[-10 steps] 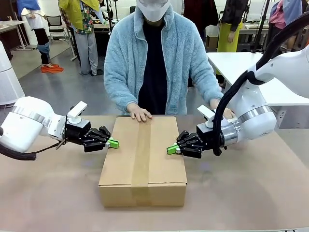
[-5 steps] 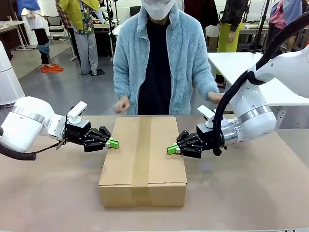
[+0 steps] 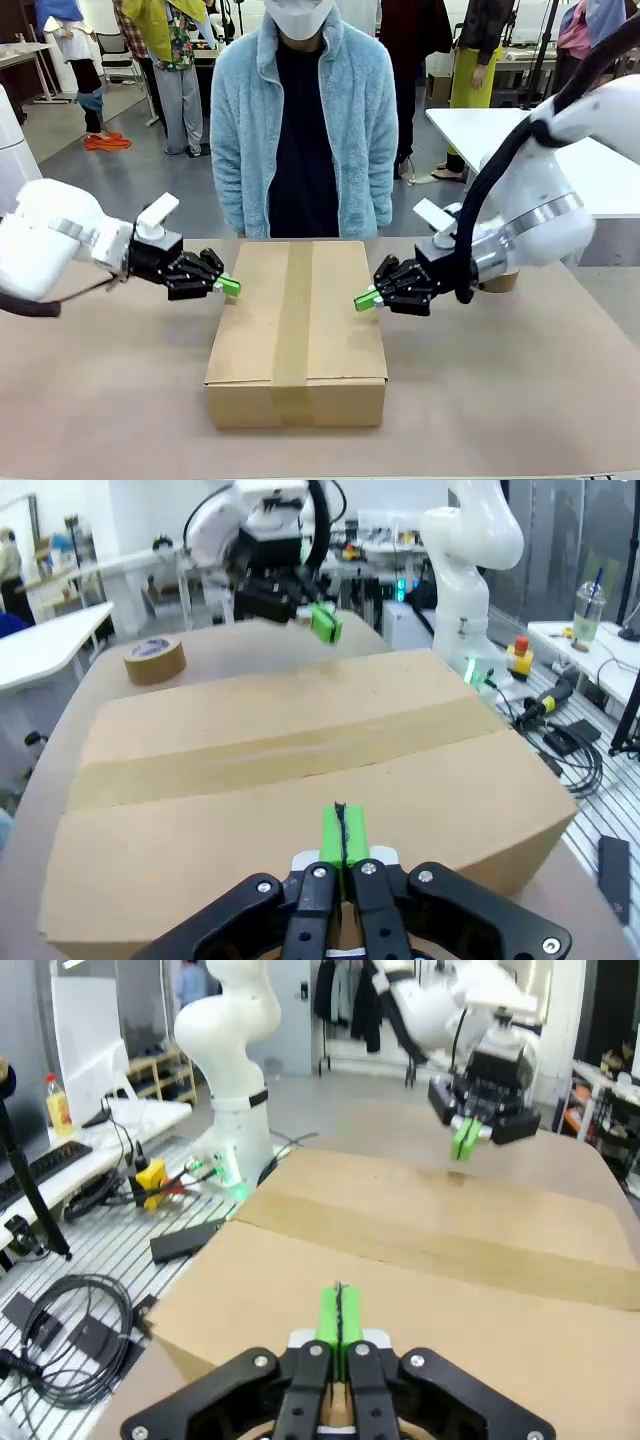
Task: Wrap the clocks to prevent damage.
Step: After the human seals the box with tape, release both hands from the side flaps of the Package Box.
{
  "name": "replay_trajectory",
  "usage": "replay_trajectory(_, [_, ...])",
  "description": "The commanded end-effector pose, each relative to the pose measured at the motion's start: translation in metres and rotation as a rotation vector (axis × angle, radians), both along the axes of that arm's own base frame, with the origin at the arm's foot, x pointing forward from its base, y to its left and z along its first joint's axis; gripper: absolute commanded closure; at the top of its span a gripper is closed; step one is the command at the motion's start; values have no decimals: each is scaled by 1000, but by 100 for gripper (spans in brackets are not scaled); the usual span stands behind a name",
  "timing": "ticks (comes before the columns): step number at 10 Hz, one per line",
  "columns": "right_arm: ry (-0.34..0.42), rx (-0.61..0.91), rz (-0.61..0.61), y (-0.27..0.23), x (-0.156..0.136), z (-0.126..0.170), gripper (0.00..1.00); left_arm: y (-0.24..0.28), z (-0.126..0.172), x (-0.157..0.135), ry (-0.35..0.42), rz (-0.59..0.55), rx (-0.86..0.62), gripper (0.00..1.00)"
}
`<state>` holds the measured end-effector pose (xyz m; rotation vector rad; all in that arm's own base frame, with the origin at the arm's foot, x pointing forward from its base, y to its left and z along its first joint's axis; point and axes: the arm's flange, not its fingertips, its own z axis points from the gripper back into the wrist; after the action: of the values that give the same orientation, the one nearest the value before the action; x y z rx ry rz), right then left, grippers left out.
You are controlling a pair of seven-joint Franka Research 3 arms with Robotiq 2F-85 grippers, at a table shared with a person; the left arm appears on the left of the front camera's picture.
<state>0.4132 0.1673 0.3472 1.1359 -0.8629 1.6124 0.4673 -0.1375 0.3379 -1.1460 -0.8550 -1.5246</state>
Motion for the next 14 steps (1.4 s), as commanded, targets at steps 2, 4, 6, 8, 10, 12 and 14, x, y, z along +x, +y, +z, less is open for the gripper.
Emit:
replay_trajectory(2, [-17, -250, -90, -13, -44, 96, 99, 25, 98, -21, 56, 17, 223, 100])
replay_trajectory(4, [-32, -355, -159, -21, -65, 140, 99, 41, 146, -37, 87, 59, 335, 100])
replay_trajectory(6, [-70, -386, -260, -32, -78, 173, 99, 41, 183, -62, 66, 80, 430, 100])
replay_trajectory(8, [-73, -356, -212, -29, -72, 176, 99, 45, 173, -51, 63, 88, 386, 100])
replay_trajectory(10, [-73, -356, -212, -29, -72, 176, 99, 45, 173, -51, 63, 88, 386, 100])
replay_trajectory(12, [-73, -356, -212, -29, -72, 176, 99, 45, 173, -51, 63, 88, 386, 100])
replay_trajectory(14, [-73, -356, -212, -29, -72, 176, 99, 45, 173, -51, 63, 88, 386, 100])
